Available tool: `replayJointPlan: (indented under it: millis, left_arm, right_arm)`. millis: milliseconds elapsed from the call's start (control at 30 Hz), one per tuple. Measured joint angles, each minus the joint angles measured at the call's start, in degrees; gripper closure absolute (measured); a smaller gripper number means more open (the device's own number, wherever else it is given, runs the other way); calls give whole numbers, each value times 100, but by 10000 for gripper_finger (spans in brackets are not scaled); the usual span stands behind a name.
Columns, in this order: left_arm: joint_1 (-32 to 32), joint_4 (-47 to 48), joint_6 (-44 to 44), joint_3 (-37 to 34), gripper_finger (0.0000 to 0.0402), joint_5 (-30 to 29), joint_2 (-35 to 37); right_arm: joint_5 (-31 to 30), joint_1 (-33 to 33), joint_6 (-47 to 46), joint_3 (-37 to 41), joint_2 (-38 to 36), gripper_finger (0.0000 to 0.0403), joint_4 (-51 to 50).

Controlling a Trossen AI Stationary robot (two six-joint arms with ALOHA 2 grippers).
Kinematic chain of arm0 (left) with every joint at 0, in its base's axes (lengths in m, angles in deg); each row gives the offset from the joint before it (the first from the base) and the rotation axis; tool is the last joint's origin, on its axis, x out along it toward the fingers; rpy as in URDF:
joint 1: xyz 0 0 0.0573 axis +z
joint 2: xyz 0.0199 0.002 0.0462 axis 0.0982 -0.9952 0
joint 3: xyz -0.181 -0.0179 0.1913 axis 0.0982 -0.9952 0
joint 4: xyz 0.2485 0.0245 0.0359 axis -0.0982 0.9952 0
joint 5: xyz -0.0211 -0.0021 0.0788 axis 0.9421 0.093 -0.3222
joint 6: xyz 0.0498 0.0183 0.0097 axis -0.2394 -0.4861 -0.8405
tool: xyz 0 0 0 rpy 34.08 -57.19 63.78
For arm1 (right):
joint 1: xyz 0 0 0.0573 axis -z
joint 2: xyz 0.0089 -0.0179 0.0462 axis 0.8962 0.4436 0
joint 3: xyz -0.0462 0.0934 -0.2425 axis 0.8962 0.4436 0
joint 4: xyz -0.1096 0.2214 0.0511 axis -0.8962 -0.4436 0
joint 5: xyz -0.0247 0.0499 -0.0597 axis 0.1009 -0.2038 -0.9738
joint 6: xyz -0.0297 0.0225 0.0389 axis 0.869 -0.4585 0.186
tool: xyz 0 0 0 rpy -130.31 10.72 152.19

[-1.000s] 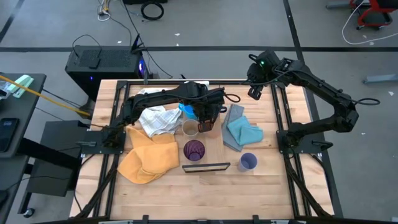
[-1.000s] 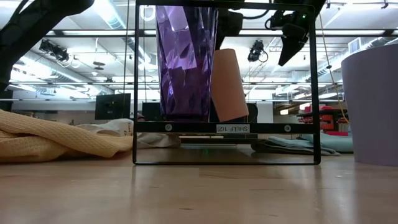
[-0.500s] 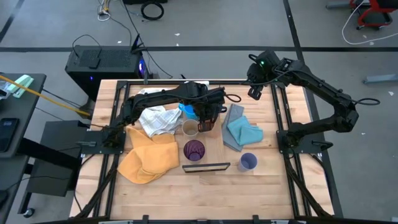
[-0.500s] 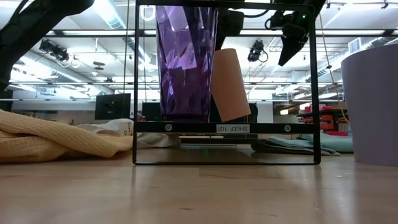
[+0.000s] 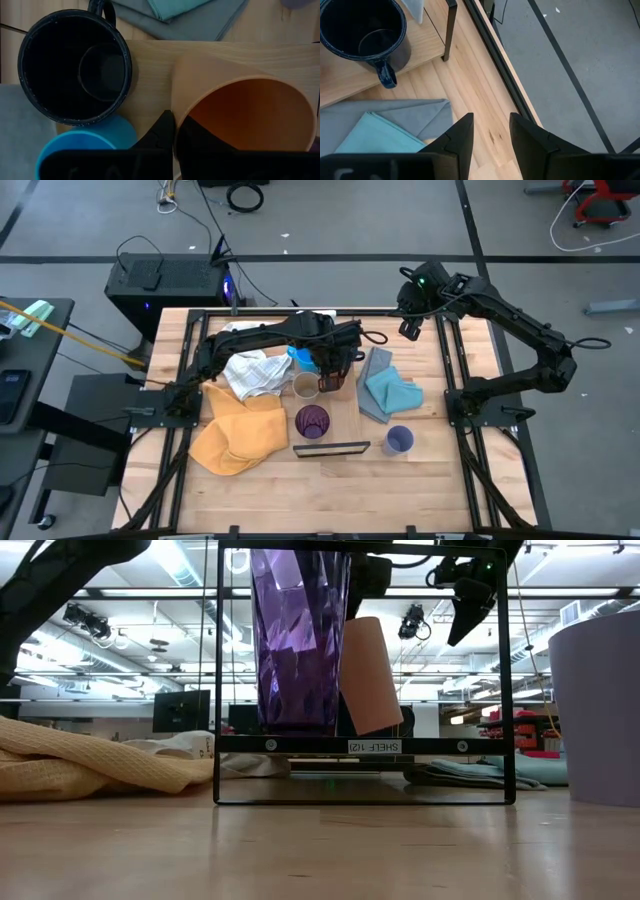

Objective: Stack small to large cups/mugs on shelf
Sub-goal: Put the orange cup on the shelf

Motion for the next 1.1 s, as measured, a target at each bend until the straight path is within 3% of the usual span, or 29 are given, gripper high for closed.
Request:
replayJointPlan:
  millis: [400,667,1100]
  left_arm:
    - [-9,4,15,0,374,181,1]
    - [-22,7,15,0,386,181,1]
    - [-24,7,22,0,331,187,1]
  right_arm:
    - [1,1,-1,0,0,270,-2]
    - [0,0,-1,0,0,270,-2]
    - [-1,1,-1,0,0,270,-2]
